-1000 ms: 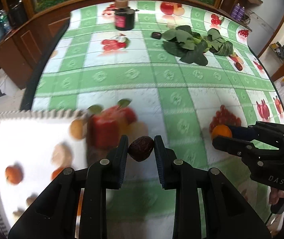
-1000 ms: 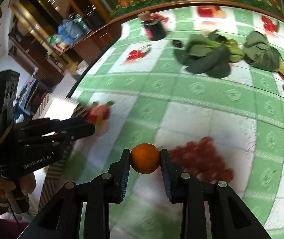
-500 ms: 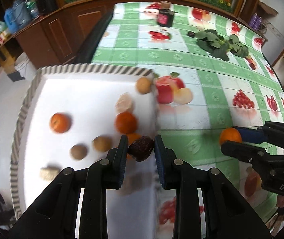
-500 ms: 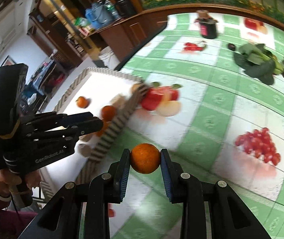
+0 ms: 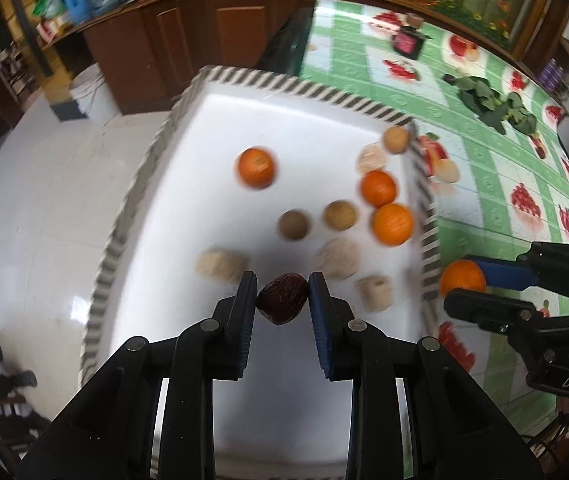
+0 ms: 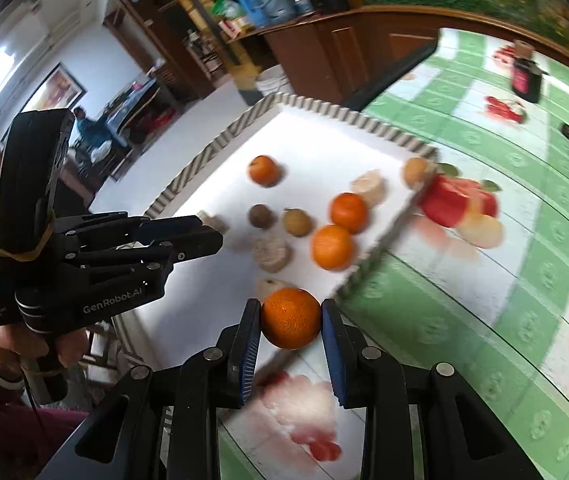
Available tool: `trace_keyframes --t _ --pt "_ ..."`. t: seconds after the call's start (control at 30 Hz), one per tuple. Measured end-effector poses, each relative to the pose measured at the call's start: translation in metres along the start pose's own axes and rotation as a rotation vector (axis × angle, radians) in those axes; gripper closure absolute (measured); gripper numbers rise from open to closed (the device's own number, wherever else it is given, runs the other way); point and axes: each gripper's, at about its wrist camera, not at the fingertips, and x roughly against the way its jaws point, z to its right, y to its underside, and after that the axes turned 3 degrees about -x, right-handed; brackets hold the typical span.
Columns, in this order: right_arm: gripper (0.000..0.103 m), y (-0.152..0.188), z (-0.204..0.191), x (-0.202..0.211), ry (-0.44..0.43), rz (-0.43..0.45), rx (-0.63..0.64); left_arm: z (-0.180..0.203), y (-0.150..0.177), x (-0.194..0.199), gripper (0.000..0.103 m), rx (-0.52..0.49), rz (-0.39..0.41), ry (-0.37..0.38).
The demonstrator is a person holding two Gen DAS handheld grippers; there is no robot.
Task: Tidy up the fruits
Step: 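Carry the date and orange over the white tray, then open both tools to drop the date and orange into the tray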
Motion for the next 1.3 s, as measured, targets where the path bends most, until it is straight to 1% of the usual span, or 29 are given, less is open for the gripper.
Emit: trace_keyframes --t 0.13,0.3,0.43,0.63,0.83,0.9,1.1,1.3 --pt "0.074 -0.006 -0.013 -0.013 -0.018 -0.020 0.029 -0.017 0.011 -0.001 0.077 0.026 -0.019 -0.012" --pt "0.074 -0.007 -0.029 -0.029 -0.047 -0.055 0.062 -0.030 0.017 -0.006 0.077 0.056 -0.033 -0.018" --pt "0.074 -0.002 -0.039 -0.046 -0.052 -0.095 0.077 -0.033 0.017 -0.011 0.077 0.062 -0.032 -0.019" --pt "0.074 -0.004 -0.044 -0.062 -0.036 -0.120 0.090 -0.033 0.018 -0.018 0.077 0.061 -0.041 -0.015" --pt "0.074 -0.006 -0.048 -0.074 0.001 -0.118 0.091 -0.034 0.016 -0.024 0.077 0.066 -0.042 -0.016" --pt "0.074 -0.008 -0.047 -0.076 0.027 -0.109 0.091 -0.033 0.015 -0.026 0.077 0.064 -0.042 -0.018" --pt "0.074 -0.011 -0.043 -0.080 0.060 -0.082 0.090 -0.028 0.013 -0.030 0.077 0.050 -0.036 -0.023" --pt "0.072 -0.011 -0.038 -0.074 0.052 -0.069 0.058 -0.026 0.012 -0.031 0.077 0.040 -0.035 -0.028"
